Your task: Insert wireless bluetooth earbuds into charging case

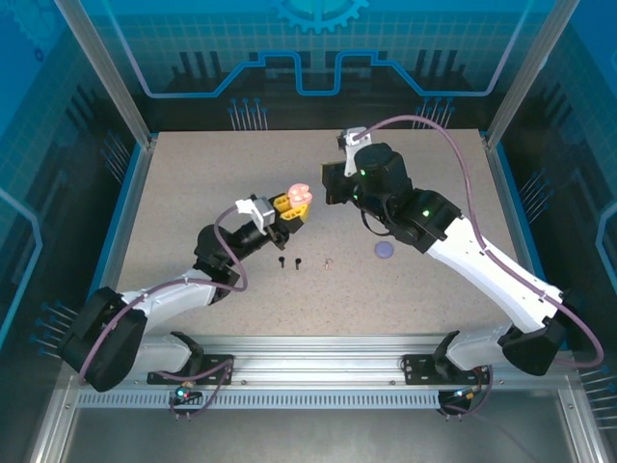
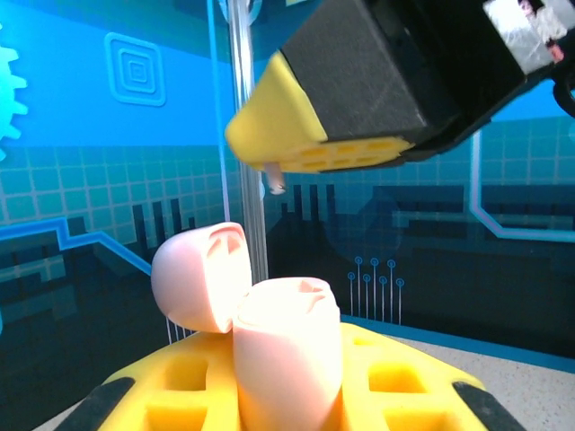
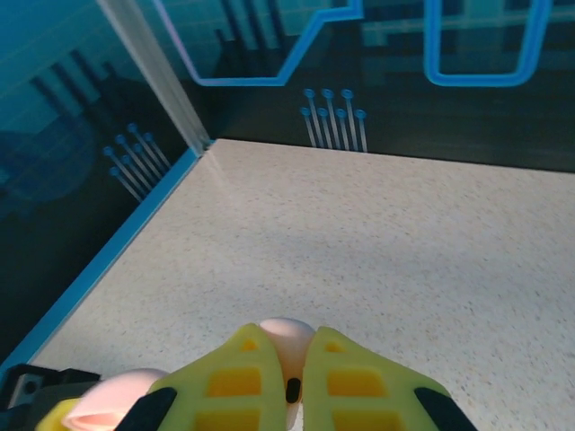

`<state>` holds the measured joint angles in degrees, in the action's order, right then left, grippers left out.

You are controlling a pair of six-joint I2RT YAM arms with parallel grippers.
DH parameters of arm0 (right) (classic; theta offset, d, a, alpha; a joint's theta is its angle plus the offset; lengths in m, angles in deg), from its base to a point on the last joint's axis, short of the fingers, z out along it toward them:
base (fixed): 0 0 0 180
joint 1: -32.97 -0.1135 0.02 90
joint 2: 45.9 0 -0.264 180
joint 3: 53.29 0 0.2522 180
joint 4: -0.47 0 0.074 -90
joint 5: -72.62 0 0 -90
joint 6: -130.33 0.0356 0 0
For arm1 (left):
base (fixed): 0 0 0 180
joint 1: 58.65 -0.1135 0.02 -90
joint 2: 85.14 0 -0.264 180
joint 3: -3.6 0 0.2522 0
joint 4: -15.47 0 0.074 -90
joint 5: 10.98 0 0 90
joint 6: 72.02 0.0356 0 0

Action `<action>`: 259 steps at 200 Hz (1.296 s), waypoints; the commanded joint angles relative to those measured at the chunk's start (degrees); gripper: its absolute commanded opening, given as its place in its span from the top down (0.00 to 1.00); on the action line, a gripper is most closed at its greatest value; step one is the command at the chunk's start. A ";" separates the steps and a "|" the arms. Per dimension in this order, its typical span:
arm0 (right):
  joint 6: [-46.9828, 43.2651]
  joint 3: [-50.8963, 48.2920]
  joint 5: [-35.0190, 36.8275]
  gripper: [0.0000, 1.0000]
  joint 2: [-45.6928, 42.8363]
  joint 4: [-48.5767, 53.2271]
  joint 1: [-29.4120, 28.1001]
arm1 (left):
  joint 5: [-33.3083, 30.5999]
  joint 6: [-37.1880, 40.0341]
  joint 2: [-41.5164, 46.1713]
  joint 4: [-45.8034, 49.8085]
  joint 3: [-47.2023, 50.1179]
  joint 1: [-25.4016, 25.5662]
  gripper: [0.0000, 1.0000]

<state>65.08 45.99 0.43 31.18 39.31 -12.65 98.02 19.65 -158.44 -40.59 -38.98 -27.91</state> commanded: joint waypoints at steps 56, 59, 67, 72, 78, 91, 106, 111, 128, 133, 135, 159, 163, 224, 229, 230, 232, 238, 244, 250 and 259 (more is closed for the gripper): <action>-10.08 -8.18 -14.37 0.93 -6.05 -13.36 0.54 | -3.98 5.45 -7.52 -10.26 -1.41 0.88 1.00; -10.15 -8.53 -14.56 0.93 -6.26 -13.57 0.46 | -3.98 5.45 -7.68 -10.33 -1.48 0.84 1.00; -10.16 -9.27 -15.05 0.93 -6.81 -14.12 0.50 | -3.90 5.54 -8.04 -10.33 -1.59 0.89 1.00; -10.15 -9.87 -15.24 0.93 -7.14 -14.52 0.40 | -3.89 5.54 -8.24 -10.34 -1.70 0.85 1.00; -10.05 -10.38 -15.40 0.94 -7.63 -14.98 0.29 | -3.89 5.63 -8.35 -10.33 -1.76 0.85 1.00; -9.99 -11.70 -15.81 0.94 -8.21 -16.12 0.24 | -3.81 5.56 -8.50 -10.33 -1.92 0.83 1.00; -9.99 -12.84 -16.61 0.95 -8.64 -17.05 0.00 | -3.55 5.29 -8.62 -10.38 -2.16 0.89 1.00; -9.96 -13.11 -16.92 0.94 -8.63 -17.23 -0.02 | -3.45 5.23 -8.59 -10.34 -2.23 0.88 1.00; -9.99 -13.71 -17.75 0.95 -8.20 -17.69 -0.25 | -3.10 5.14 -8.50 -10.34 -2.56 0.87 1.00; -9.99 -13.79 -17.93 0.94 -7.94 -17.81 -0.33 | -3.10 5.10 -8.52 -10.33 -2.69 0.89 1.00; -9.99 -13.86 -17.97 0.94 -7.92 -17.79 -0.38 | -3.10 5.03 -8.53 -10.33 -2.72 0.90 1.00; -9.99 -14.46 -17.80 0.95 -6.88 -18.20 -0.52 | -2.74 4.58 -8.27 -10.36 -3.17 0.93 1.00; -9.91 -14.57 -17.76 0.95 -6.82 -18.30 -0.53 | -2.74 4.57 -8.27 -10.34 -3.24 0.89 1.00; -9.02 -16.67 -16.77 0.96 -6.14 -20.00 -0.52 | -2.56 4.22 -8.08 -10.33 -3.28 0.98 1.00; -8.90 -16.83 -16.66 0.96 -5.99 -20.10 -0.47 | -2.46 4.23 -8.09 -10.33 -3.31 0.96 1.00; -8.87 -16.85 -16.66 0.96 -6.07 -20.17 -0.49 | -2.47 4.22 -8.09 -10.33 -3.29 0.98 1.00; -8.87 -16.87 -16.66 0.96 -5.95 -20.23 -0.51 | -2.48 4.22 -8.09 -10.33 -3.27 0.94 1.00; -8.80 -16.95 -16.59 0.96 -5.87 -20.33 -0.41 | -2.43 4.13 -8.09 -10.33 -3.26 0.92 1.00; -8.76 -16.96 -16.59 0.96 -5.71 -20.40 -0.44 | -2.39 4.05 -8.09 -10.38 -3.26 0.97 1.00; -8.67 -16.91 -16.51 0.96 -5.55 -20.40 -0.35 | -2.38 4.04 -8.08 -10.33 -3.26 0.94 1.00; -8.67 -16.87 -16.53 0.96 -5.51 -20.56 -0.37 | -2.31 3.89 -8.09 -10.33 -3.26 0.94 1.00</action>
<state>55.77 29.47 -16.34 25.19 21.65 -12.76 95.09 23.95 -166.74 -48.26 -40.77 -27.24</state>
